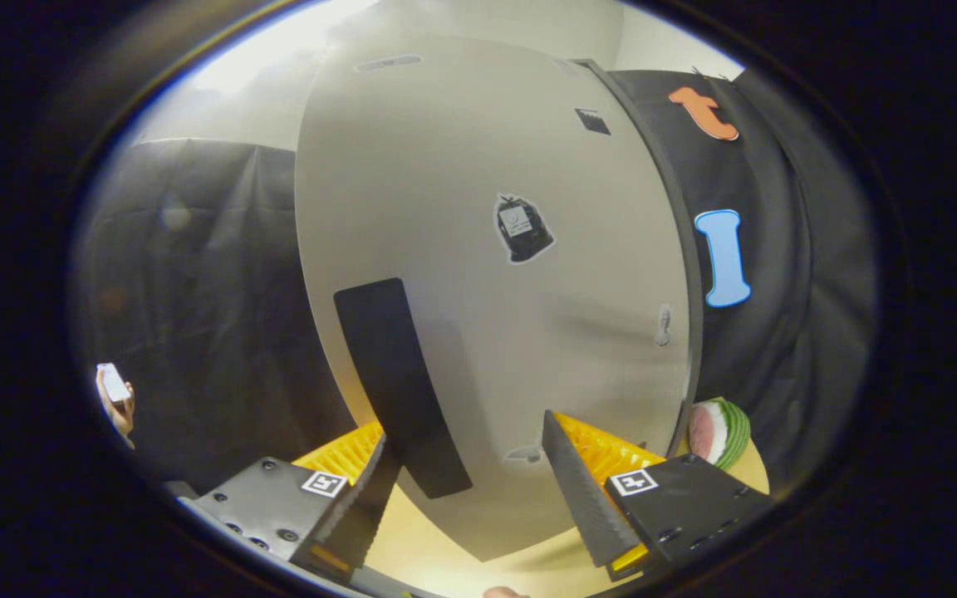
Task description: Open the shoe cabinet door, grab the shoes and put them into the shoe cabinet, then close the shoe cabinet door.
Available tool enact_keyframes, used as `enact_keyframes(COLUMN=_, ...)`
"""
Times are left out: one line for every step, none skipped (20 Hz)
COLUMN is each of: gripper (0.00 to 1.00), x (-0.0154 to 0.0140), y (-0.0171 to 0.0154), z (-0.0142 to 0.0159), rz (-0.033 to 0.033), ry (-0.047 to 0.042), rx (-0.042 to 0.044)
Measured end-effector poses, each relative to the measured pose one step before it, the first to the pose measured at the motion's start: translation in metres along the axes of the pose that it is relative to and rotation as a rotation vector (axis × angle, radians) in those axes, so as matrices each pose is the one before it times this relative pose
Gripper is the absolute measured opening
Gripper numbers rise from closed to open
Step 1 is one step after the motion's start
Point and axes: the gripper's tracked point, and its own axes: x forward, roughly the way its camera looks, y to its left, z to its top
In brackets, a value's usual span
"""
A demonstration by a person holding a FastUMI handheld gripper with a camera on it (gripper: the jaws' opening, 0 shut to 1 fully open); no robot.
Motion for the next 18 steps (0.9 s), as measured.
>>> enact_keyframes(gripper=0.97, x=0.00607, y=0.00253, z=0.00005, rz=-0.00488, ry=-0.00163, rx=0.0067)
enact_keyframes(gripper=0.97, x=0.00641, y=0.00171, z=-0.00094, rz=-0.00376, ry=-0.00018, rx=0.00565)
enact_keyframes(gripper=0.97, x=0.00616, y=0.00335, z=0.00085, rz=-0.00468, ry=-0.00268, rx=0.00196)
enact_keyframes(gripper=0.97, x=0.00421, y=0.00303, z=0.00176, rz=-0.00638, ry=-0.00494, rx=0.00117)
enact_keyframes(gripper=0.97, x=0.00567, y=0.00159, z=0.00116, rz=-0.00875, ry=-0.00579, rx=-0.00132)
enact_keyframes(gripper=0.98, x=0.00418, y=0.00207, z=-0.00041, rz=-0.00985, ry=-0.00508, rx=-0.00115)
enact_keyframes(gripper=0.98, x=0.00444, y=0.0019, z=0.00064, rz=-0.01081, ry=-0.0052, rx=-0.00113)
enact_keyframes(gripper=0.98, x=0.00499, y=0.00249, z=-0.00026, rz=-0.01045, ry=-0.00431, rx=-0.00018)
enact_keyframes(gripper=0.98, x=0.00447, y=0.0012, z=0.00044, rz=-0.0095, ry=-0.00568, rx=0.00136)
enact_keyframes(gripper=0.98, x=0.00466, y=0.0005, z=-0.00009, rz=-0.00922, ry=-0.00685, rx=0.00097)
enact_keyframes(gripper=0.98, x=0.00498, y=0.00185, z=0.00064, rz=-0.00847, ry=-0.00547, rx=-0.00246)
enact_keyframes(gripper=0.98, x=0.00455, y=0.00192, z=0.00172, rz=-0.00842, ry=-0.0059, rx=-0.00398)
enact_keyframes(gripper=0.98, x=0.00589, y=0.00164, z=0.00069, rz=-0.01029, ry=-0.00464, rx=-0.0074)
enact_keyframes(gripper=0.98, x=0.00455, y=0.001, z=0.00143, rz=-0.0084, ry=-0.00459, rx=-0.00667)
enact_keyframes(gripper=0.98, x=0.00526, y=0.00112, z=0.00002, rz=-0.00851, ry=-0.00226, rx=-0.00939)
enact_keyframes(gripper=0.98, x=0.00413, y=0.00413, z=-0.00036, rz=-0.0074, ry=-0.00273, rx=-0.00709)
enact_keyframes(gripper=0.98, x=0.00277, y=0.00414, z=-0.0006, rz=-0.00656, ry=-0.00176, rx=-0.00762)
enact_keyframes(gripper=0.98, x=-0.00118, y=0.00519, z=-0.00287, rz=-0.00472, ry=-0.00148, rx=-0.00636)
